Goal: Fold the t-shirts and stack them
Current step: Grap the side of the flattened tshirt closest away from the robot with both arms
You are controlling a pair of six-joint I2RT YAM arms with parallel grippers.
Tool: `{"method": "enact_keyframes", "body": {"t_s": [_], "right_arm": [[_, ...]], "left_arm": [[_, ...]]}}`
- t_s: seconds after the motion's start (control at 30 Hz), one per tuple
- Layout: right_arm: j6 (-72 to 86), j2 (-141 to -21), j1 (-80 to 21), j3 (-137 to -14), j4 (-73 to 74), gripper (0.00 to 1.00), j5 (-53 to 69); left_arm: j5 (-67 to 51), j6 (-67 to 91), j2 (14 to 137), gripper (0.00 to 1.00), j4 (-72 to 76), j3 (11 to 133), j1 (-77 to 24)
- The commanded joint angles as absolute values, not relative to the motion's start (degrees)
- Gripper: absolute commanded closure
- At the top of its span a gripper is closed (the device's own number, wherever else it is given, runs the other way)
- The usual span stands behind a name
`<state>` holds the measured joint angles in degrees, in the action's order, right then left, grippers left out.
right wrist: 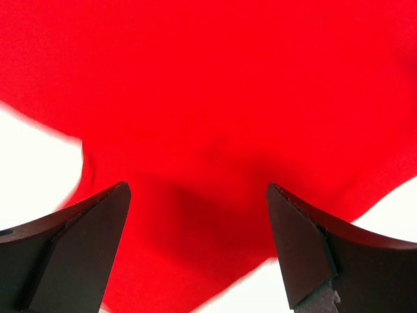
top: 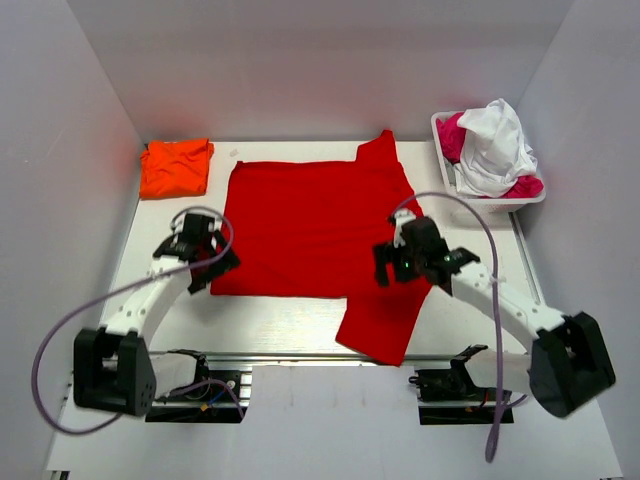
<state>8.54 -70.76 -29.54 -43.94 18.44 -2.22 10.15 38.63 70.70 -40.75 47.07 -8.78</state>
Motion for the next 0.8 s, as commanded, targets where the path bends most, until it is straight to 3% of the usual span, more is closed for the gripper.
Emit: {"method": "enact_keyframes", "body": {"t_s": [0.0,0.1,0.17,0.37,0.5,0.53,0.63,0.77], "right_arm": [[13.8,-62.8,-32.9,-39.0,24.5,0.1,3.7],[16.1,-56.8,-34.5,-35.0,29.1,0.1,5.5],[17.5,-54.4,-35.6,-33.4,31.5,0.1,6.0],[21.7,-55.1,-41.7,-28.6,32.6,0.1,9.6],[27.8,-54.5,-44.4,-27.5,32.9,0.1,6.2],[28.0,-54.2,-45.0,-27.5,33.3,0.1,5.6],[30.4,-53.0,-46.3,-27.1,34.4,0.1,4.0],[32.1,-52.5,-47.7,-26.9,34.4,0.1,3.0]], "left_arm": [[11.0,44.3,61.9,0.0,-42.4,38.3,-8.5],[11.5,45.7,57.1,0.0,-40.4,33.5,-8.5],[13.4,47.6,56.4,0.08,-40.4,32.1,-8.5],[14.1,46.1,58.1,0.14,-32.8,28.6,-8.5],[14.0,45.6,61.8,0.25,-29.1,27.9,-8.0],[14.0,45.6,62.4,0.32,-28.1,27.9,-8.0],[15.3,45.6,63.8,0.42,-26.7,27.9,-8.0],[16.1,45.1,64.9,0.43,-25.6,27.3,-8.0]]}}
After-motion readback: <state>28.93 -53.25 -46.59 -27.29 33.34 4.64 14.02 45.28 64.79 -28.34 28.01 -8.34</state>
